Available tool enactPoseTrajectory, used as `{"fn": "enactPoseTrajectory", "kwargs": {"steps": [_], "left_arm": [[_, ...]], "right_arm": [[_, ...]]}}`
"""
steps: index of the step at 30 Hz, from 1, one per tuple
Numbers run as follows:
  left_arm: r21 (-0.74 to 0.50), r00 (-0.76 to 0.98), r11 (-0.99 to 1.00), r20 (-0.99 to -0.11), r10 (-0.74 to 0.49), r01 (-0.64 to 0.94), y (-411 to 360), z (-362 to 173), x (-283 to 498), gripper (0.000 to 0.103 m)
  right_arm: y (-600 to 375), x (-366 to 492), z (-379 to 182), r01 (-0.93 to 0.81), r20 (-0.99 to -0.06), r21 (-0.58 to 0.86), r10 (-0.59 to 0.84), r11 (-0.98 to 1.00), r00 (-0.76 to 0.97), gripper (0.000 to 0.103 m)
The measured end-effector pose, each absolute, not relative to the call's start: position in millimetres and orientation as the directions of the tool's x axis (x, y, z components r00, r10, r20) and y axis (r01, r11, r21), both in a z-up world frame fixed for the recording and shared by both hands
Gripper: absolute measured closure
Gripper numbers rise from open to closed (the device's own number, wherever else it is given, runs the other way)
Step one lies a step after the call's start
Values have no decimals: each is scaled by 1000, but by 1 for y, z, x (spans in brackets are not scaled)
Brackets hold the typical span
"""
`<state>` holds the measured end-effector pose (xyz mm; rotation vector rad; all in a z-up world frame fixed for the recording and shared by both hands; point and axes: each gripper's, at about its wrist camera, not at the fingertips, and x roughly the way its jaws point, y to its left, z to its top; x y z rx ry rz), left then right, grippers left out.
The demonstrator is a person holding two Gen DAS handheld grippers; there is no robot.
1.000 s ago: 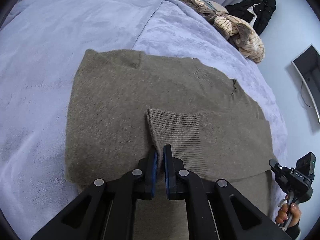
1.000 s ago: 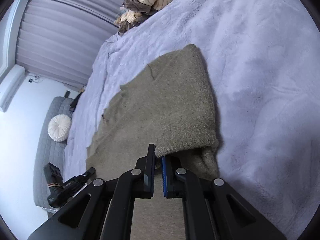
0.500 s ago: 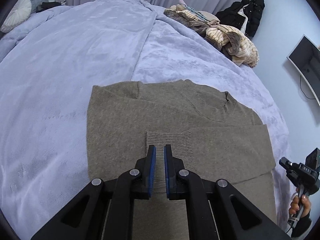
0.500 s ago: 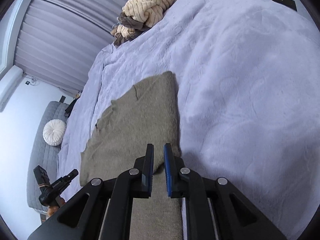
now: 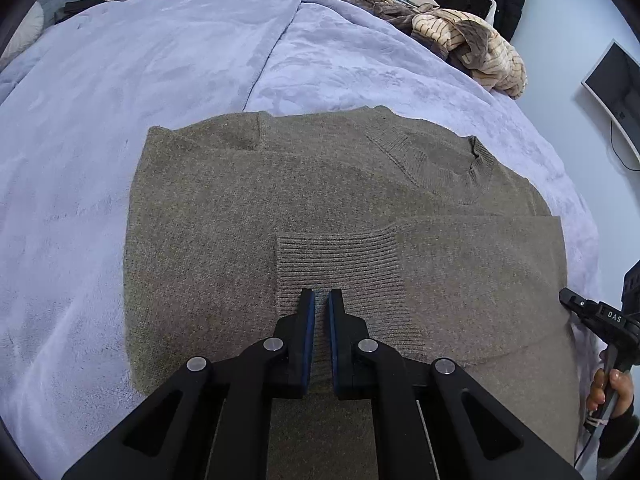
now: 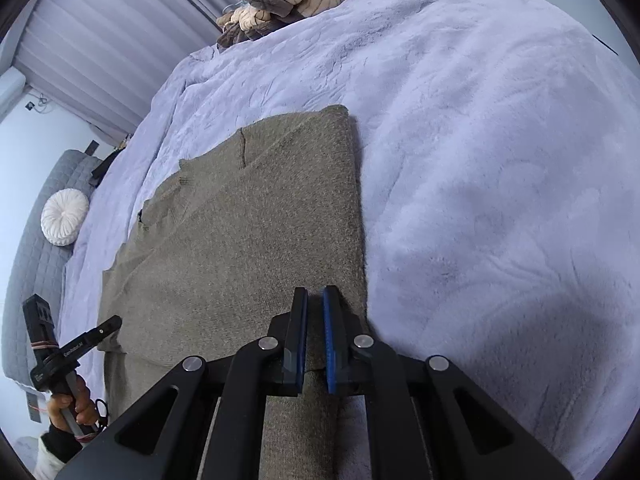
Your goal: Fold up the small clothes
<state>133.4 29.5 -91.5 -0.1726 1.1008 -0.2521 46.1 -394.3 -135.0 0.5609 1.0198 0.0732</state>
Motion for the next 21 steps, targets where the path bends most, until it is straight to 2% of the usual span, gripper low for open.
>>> {"fn": "enactPoseTrajectory", "kwargs": {"steps": [5,7,12,16,18,21], "left_arm": [[-206,442,972,-866,-235,113,27,-86,125,95],[-194,446,975,-867,-223,109,28,-85,122,95],[-174,453,980,-869,-199,98,29,-82,115,95],[-159,458,983,-870,-185,96,28,-80,109,95],[-150,460,984,-870,-176,92,27,-78,106,95],[-135,464,987,-871,-160,87,26,-75,101,95]], "right_arm": [[-390,41,-123,195,-789,451,286,871,544,92],[-385,34,-117,185,-785,446,284,876,551,87],[-380,27,-106,171,-773,455,292,874,564,60],[-372,24,-101,157,-772,450,295,879,563,53],[-370,23,-101,157,-772,457,302,876,560,46],[-366,19,-101,154,-772,460,309,874,556,43]]}}
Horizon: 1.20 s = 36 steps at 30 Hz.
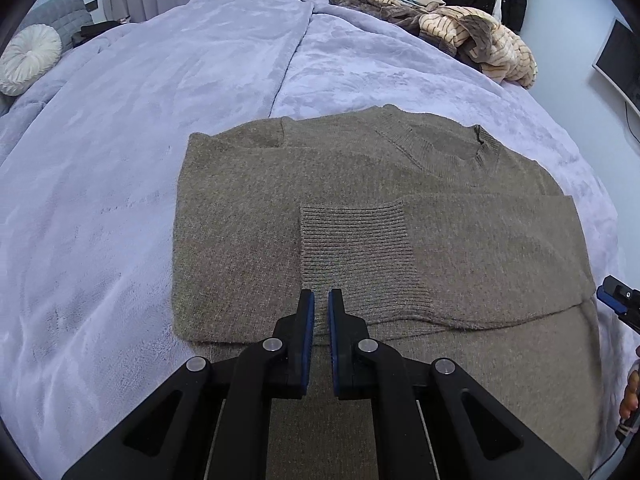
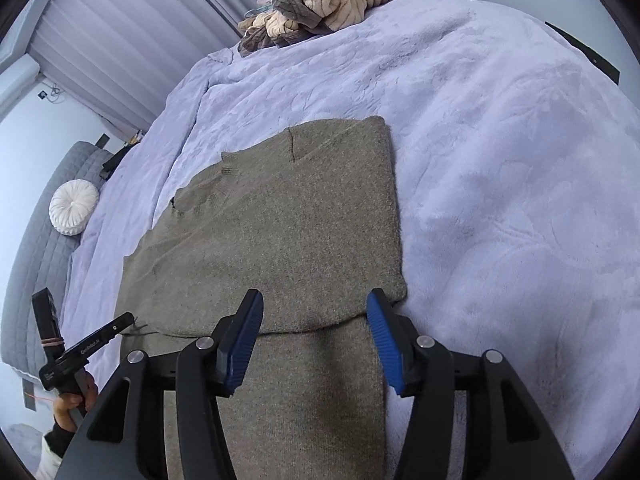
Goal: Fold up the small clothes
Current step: 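Open both grippers and move them along the sweater to its hem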
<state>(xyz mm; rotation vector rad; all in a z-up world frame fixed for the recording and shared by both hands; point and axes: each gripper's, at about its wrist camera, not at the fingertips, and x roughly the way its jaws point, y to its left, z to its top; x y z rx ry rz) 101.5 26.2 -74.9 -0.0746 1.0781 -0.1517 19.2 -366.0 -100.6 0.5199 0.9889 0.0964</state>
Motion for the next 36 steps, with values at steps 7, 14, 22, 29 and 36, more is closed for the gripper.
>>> {"fn": "enactPoseTrajectory", "kwargs": {"steps": [7,14,22,29,36], "left_arm": [[-140,460,987,-873,-162,82,28,-68,87,95],[-103,564,995,-821,-90,8,37,-53,63,1],[-76,556,997,-829,-56,-13,43,-53,49,1],[-68,552,998,-833,-51,-10,43,-51,37,1],[-77,559,997,-825,-81,31,39,-44,20,1]], "right_arm": [[-358,8,-97,144,-768,471,324,870,553,36],[-350,-7,-90,130,-758,473,327,872,564,27],[-338,-22,-79,89,-753,416,288,905,591,0],[-332,-28,-74,60,-746,455,343,889,571,0],[-326,-36,-73,54,-738,497,389,866,551,0]]}}
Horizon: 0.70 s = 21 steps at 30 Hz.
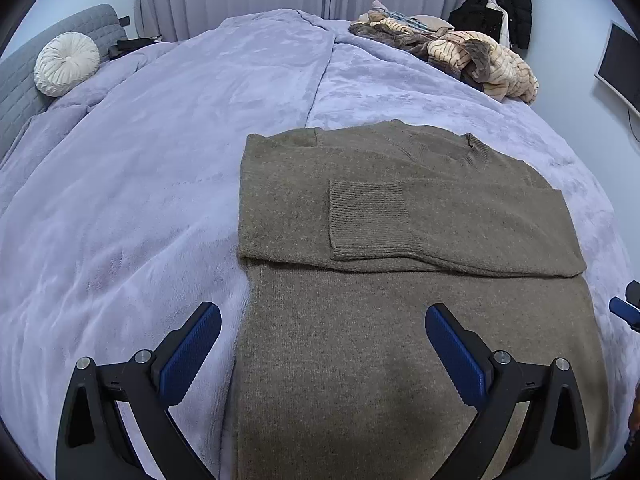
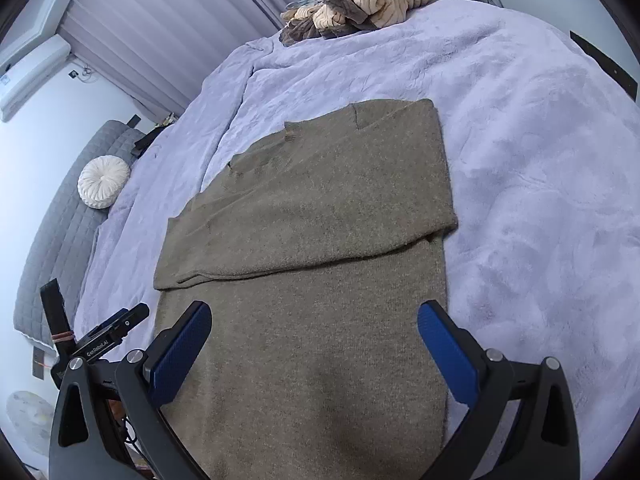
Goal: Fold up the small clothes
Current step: 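Open both grippers and move them along the sweater to its hem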
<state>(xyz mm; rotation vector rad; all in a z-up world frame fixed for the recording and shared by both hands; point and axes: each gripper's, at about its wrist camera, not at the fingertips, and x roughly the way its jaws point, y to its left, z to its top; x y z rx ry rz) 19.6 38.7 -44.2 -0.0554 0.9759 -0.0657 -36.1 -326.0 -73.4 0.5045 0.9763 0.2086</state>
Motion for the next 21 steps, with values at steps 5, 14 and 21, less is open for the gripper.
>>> {"fn": "enactPoseTrajectory", "kwargs": {"steps": [5,14,21], "left_arm": [[-92,549,995,-830,-104,49,40,-43,1,1],[-59,538,998,-840,-68,35,56,-54,-49,1],[-57,513,998,-856,-67,35,62,-73,-80,1]], "right_arm": [[-327,-49,-73,54,-713,545,429,837,554,0],[-334,-95,-92,86,-678,622,479,778,558,0],[-329,-127,-111,89,-655,657,508,749,560,0]]}}
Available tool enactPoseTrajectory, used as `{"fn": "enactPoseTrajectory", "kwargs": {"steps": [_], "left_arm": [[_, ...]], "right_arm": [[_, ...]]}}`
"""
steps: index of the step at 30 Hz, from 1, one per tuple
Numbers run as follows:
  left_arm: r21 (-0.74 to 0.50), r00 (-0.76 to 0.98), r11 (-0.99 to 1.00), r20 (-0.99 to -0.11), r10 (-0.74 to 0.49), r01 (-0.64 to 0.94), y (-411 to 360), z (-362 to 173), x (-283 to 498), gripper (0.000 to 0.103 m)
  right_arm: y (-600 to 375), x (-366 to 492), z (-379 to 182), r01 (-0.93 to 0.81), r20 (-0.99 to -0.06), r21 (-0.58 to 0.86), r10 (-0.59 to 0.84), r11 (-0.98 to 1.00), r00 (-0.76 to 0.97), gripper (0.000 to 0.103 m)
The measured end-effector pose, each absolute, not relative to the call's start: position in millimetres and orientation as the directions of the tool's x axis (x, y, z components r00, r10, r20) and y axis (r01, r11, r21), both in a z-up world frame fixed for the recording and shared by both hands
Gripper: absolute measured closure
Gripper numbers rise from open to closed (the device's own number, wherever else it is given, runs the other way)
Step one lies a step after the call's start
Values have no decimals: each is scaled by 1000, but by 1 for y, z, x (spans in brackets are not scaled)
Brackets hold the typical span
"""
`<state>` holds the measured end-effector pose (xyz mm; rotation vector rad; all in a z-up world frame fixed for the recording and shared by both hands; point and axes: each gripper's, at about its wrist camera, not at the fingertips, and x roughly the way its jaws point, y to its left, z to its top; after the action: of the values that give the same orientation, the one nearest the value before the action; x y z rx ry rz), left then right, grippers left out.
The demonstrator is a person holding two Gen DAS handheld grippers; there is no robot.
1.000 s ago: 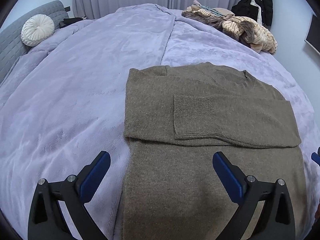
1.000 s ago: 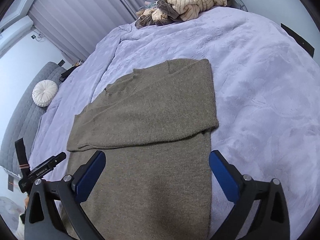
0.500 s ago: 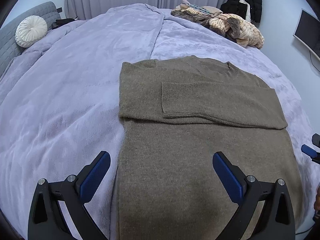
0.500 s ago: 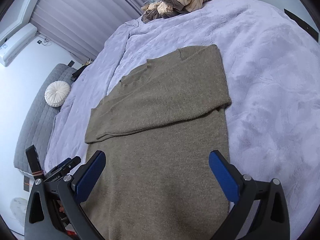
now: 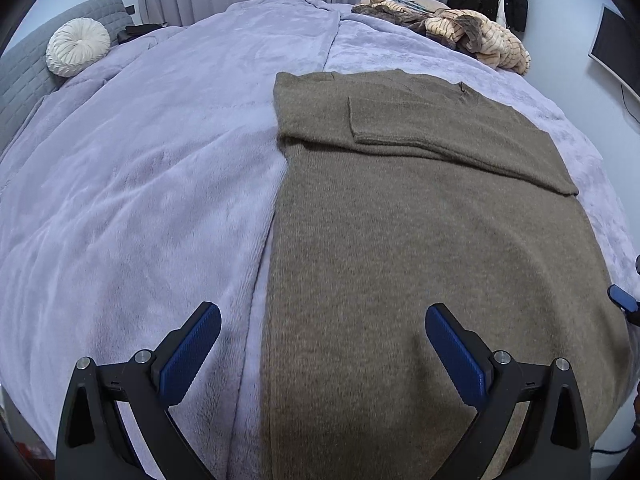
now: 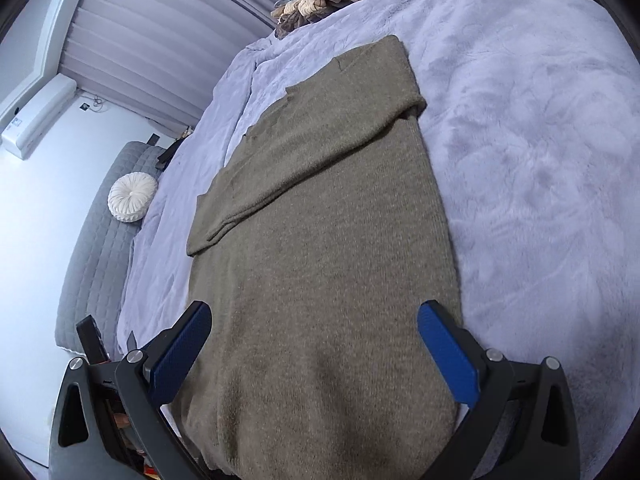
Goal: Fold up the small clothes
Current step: 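Open both grippers and move them along the sweater to its hem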
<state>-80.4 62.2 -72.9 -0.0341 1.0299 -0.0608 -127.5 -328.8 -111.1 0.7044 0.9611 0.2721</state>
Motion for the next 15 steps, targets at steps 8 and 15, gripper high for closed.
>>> {"fn": "enactPoseTrajectory", "kwargs": {"steps": [8,15], "left_arm": [[-36,489,999,-871,-48,34,63,-88,-98,1],[-51,487,998,-871,-58,27,64,-91,-103,1]], "right_arm": [[-327,-140,-115,86,-632,663,493,744,598,0],[-328,-140,-116,83,-621,675,504,733,600,0]]}}
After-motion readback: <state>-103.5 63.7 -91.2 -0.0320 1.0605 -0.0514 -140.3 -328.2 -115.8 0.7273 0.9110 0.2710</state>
